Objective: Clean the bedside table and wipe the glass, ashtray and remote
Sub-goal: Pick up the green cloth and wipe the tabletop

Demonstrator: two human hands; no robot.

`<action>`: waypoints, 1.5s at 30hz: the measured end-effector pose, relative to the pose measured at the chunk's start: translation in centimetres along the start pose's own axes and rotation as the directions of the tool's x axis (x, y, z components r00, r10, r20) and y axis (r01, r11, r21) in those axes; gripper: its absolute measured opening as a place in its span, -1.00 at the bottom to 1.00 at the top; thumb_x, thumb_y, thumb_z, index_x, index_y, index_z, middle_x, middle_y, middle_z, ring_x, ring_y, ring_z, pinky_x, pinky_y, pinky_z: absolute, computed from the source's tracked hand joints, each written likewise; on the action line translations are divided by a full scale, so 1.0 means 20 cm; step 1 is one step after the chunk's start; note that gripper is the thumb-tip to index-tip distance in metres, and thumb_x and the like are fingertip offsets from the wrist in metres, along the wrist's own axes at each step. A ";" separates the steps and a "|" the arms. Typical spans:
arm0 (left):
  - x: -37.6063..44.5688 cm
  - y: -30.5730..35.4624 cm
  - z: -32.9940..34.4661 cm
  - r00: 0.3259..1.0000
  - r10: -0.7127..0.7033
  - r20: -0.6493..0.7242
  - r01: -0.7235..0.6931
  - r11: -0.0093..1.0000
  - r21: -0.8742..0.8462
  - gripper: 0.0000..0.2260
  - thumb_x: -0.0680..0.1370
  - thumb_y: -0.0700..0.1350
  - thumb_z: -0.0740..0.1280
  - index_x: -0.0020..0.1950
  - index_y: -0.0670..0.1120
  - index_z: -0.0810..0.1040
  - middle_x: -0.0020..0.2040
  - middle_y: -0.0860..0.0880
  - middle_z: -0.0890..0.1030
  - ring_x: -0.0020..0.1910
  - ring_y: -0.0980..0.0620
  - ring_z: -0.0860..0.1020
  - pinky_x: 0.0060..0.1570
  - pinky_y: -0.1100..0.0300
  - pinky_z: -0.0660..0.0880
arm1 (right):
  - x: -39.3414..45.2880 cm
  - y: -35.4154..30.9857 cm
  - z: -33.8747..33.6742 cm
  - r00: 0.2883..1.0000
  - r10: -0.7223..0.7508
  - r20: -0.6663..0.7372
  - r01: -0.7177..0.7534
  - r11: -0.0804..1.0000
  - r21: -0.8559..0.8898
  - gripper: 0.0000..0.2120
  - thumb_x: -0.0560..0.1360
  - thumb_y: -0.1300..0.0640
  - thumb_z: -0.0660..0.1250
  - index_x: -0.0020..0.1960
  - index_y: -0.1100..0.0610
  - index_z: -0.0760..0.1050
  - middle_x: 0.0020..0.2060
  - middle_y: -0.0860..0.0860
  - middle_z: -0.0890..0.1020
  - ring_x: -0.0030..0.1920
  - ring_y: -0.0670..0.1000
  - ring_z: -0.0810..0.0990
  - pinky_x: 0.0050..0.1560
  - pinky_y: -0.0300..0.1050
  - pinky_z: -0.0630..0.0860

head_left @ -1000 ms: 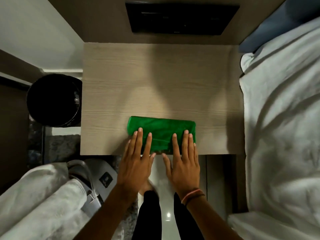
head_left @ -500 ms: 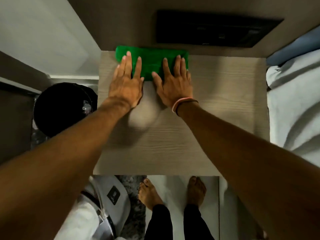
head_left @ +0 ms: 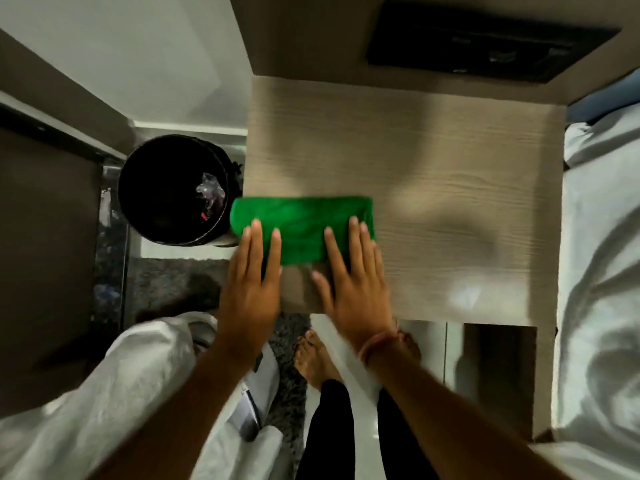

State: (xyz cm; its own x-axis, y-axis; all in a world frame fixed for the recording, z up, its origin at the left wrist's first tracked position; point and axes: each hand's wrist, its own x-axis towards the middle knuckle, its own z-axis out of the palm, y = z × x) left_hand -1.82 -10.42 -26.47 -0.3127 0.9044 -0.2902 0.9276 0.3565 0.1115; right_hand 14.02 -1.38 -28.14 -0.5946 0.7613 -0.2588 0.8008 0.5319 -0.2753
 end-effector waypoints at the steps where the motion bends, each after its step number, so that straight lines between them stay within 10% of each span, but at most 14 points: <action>1: -0.12 0.00 0.05 1.000 0.001 -0.014 -0.001 1.000 -0.016 -0.55 0.74 -0.10 0.06 0.59 -0.25 0.13 0.58 -0.37 0.11 0.59 -0.32 0.11 0.49 -0.18 0.30 | -0.13 -0.03 0.06 1.000 0.012 0.001 -0.012 1.000 0.007 -0.35 0.65 -0.23 0.01 0.63 0.04 0.00 0.62 0.18 -0.06 0.62 0.16 -0.07 0.58 0.16 0.07; 7: -0.28 -0.01 0.09 0.999 -0.008 0.042 0.010 0.999 -0.047 -0.53 0.71 -0.04 0.13 0.54 -0.29 0.26 0.55 -0.38 0.23 0.55 -0.33 0.23 0.41 -0.20 0.42 | -0.32 -0.16 0.14 0.993 0.122 -0.006 -0.122 0.993 0.002 -0.34 0.64 -0.27 -0.02 0.62 0.05 0.06 0.62 0.18 -0.01 0.62 0.16 -0.03 0.55 0.19 0.14; 19: 0.86 -0.29 -0.23 0.999 -0.034 0.019 0.034 0.999 -0.008 -0.42 0.71 0.06 -0.05 0.64 -0.16 -0.15 0.65 -0.25 -0.12 0.64 -0.18 -0.09 0.62 -0.06 -0.06 | 0.86 -0.22 -0.16 0.987 0.149 -0.063 -0.151 0.988 -0.038 -0.31 0.62 -0.29 -0.05 0.63 0.03 -0.04 0.62 0.20 -0.06 0.62 0.18 -0.10 0.58 0.14 -0.08; 28: 0.92 -0.27 -0.32 0.989 -0.064 0.134 0.066 0.998 -0.017 -0.43 0.71 0.06 -0.07 0.64 -0.13 -0.20 0.65 -0.22 -0.18 0.65 -0.14 -0.12 0.62 -0.02 -0.09 | 0.95 -0.12 -0.29 0.999 0.028 0.037 -0.024 0.994 -0.102 -0.34 0.63 -0.27 -0.08 0.63 -0.02 -0.10 0.62 0.15 -0.08 0.62 0.13 -0.12 0.59 0.17 -0.11; 38: 0.63 -0.01 -0.42 0.995 -0.016 0.101 -0.007 0.974 0.225 -0.60 0.64 -0.06 0.18 0.33 -0.31 0.48 0.22 -0.36 0.57 0.26 -0.34 0.48 0.09 -0.10 0.53 | 0.94 -0.05 -0.41 0.991 -0.099 0.091 0.090 0.990 0.104 -0.49 0.64 -0.17 0.07 0.48 0.10 0.31 0.60 0.19 0.12 0.61 0.18 0.05 0.58 0.13 0.01; 45: 0.50 0.07 -0.42 0.977 0.047 0.207 -0.083 0.982 0.168 -0.77 0.58 -0.07 0.33 0.15 -0.17 0.52 0.08 -0.26 0.58 0.09 -0.32 0.56 0.00 -0.08 0.51 | 0.84 0.00 -0.37 0.946 -0.301 0.117 0.294 0.953 0.073 -0.52 0.65 -0.12 0.10 0.44 0.15 0.35 0.60 0.13 0.16 0.61 0.09 0.05 0.60 0.11 -0.09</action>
State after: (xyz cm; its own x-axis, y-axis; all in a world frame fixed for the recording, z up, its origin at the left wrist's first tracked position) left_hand -5.34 1.10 -21.33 -0.2193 0.8522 -0.4751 0.9715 0.2357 -0.0256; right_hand 4.55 14.03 -25.62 -0.8121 0.5171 -0.2704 0.5832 0.7037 -0.4058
